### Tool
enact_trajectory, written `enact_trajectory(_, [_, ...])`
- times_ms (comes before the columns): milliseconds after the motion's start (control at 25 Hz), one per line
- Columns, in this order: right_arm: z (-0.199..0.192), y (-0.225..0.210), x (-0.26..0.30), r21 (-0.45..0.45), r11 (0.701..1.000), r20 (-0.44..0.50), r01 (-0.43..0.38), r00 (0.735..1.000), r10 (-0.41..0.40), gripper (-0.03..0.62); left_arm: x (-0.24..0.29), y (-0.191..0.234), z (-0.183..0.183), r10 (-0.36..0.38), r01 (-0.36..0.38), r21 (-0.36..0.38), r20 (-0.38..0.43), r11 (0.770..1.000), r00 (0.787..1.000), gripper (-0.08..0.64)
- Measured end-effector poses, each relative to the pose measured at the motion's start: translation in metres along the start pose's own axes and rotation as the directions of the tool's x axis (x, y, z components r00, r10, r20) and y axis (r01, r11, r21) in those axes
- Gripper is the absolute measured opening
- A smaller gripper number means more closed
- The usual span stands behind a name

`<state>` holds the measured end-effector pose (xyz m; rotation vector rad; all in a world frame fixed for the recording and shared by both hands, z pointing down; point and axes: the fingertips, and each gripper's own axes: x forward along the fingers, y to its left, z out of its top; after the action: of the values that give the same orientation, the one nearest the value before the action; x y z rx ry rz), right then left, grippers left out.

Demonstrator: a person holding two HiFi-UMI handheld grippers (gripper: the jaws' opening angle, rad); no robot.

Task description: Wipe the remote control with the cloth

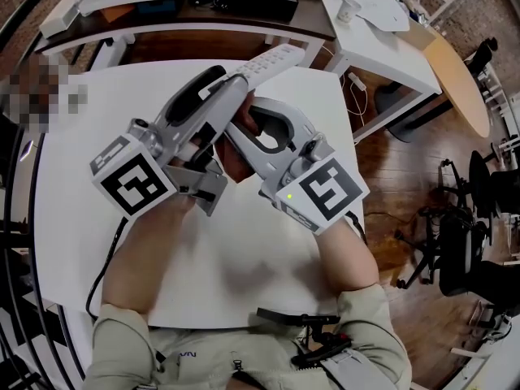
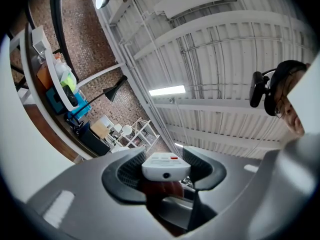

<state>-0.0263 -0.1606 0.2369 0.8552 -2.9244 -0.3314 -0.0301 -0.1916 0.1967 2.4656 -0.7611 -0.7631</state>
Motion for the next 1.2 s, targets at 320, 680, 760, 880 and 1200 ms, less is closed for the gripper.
enact_trajectory(320, [0.005, -0.009, -0.005, 0.003, 0.999, 0.014, 0.034, 0.999, -0.034, 0.077, -0.003, 0.000, 0.008, 0.017, -0.017, 0.042, 0.021, 0.999, 1.000, 0.242])
enact_trajectory(680, [0.013, -0.048, -0.022, 0.086, 0.983, 0.059, 0.162, 0.984, -0.168, 0.077, -0.004, -0.006, 0.018, -0.006, 0.004, 0.053, 0.052, 0.999, 0.999, 0.242])
enact_trajectory(760, [0.015, -0.059, -0.028, 0.113, 0.974, 0.068, 0.199, 0.976, -0.207, 0.077, -0.005, -0.004, 0.019, 0.009, -0.012, 0.069, 0.050, 0.998, 0.999, 0.242])
enact_trajectory(880, [0.017, -0.074, -0.038, 0.161, 0.956, 0.080, 0.246, 0.962, -0.261, 0.075, -0.005, -0.005, 0.017, 0.017, -0.021, 0.097, 0.041, 0.995, 0.999, 0.242])
enact_trajectory(1200, [0.019, -0.077, -0.042, 0.182, 0.948, 0.084, 0.263, 0.956, -0.281, 0.075, -0.005, -0.003, 0.012, 0.076, -0.078, 0.280, 0.019, 0.957, 0.997, 0.242])
